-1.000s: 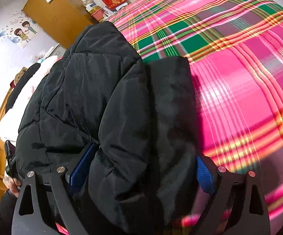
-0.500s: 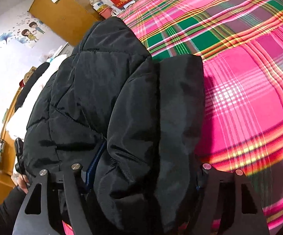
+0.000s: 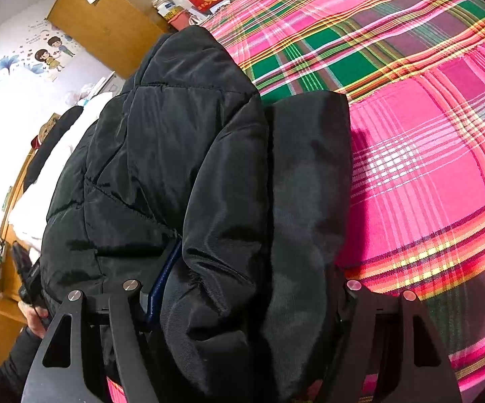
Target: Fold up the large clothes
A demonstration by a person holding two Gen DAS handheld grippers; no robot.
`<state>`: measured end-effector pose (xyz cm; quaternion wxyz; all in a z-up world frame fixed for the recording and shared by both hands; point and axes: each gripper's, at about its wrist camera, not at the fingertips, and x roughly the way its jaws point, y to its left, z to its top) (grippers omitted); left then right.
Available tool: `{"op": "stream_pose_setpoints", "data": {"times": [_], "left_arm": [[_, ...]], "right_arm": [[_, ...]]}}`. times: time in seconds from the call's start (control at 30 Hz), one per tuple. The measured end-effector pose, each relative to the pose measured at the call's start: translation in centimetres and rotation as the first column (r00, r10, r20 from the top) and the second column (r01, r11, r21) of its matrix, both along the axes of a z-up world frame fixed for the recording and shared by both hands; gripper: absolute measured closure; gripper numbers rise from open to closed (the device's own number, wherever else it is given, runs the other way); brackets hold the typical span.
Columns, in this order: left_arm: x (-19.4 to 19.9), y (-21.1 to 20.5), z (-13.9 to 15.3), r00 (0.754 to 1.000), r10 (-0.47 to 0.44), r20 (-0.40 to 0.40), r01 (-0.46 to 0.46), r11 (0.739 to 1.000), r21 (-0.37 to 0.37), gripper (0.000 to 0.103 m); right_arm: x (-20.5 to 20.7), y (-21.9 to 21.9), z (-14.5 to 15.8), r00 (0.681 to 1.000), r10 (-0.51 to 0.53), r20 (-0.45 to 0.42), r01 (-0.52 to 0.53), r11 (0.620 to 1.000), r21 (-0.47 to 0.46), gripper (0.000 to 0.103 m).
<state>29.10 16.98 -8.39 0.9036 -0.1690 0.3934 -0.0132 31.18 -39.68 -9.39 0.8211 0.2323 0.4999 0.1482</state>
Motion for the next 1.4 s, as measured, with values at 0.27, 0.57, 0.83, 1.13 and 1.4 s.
{"op": "stream_pose_setpoints", "data": {"times": [0.27, 0.57, 0.83, 1.13, 1.4], "left_arm": [[1.0, 3.0, -4.6, 0.994, -0.021, -0.109, -0.015, 0.947, -0.320, 0.000], [-0.5, -1.4, -3.8, 0.968, -0.230, -0.096, 0.192, 0.933, -0.305, 0.004], [0.3, -0.3, -4.4, 0.986, -0.144, -0.081, 0.105, 0.927, -0.361, 0.013], [0.0, -4.6, 0.7, 0.989, -0.117, -0.091, 0.102, 0.983, -0.154, 0.070], [-3.6, -5.0, 5.9, 0.994, -0.095, -0.047, 0.091, 0.992, -0.087, 0.075]], "right_arm": [[0.1, -0.1, -0.1, 1.000, 0.002, 0.001, -0.002, 1.000, 0.001, 0.032], [-0.4, -0.2, 0.0, 1.000, 0.020, -0.009, -0.020, 1.000, -0.005, 0.033], [1.5, 0.7, -0.3, 0.999, 0.030, -0.021, -0.031, 0.999, -0.018, 0.035], [0.7, 3.0, 3.5, 0.999, 0.024, 0.022, -0.021, 0.993, -0.114, 0.072], [-3.1, 2.5, 9.1, 0.994, 0.015, 0.109, -0.002, 0.992, -0.123, 0.078]]}}
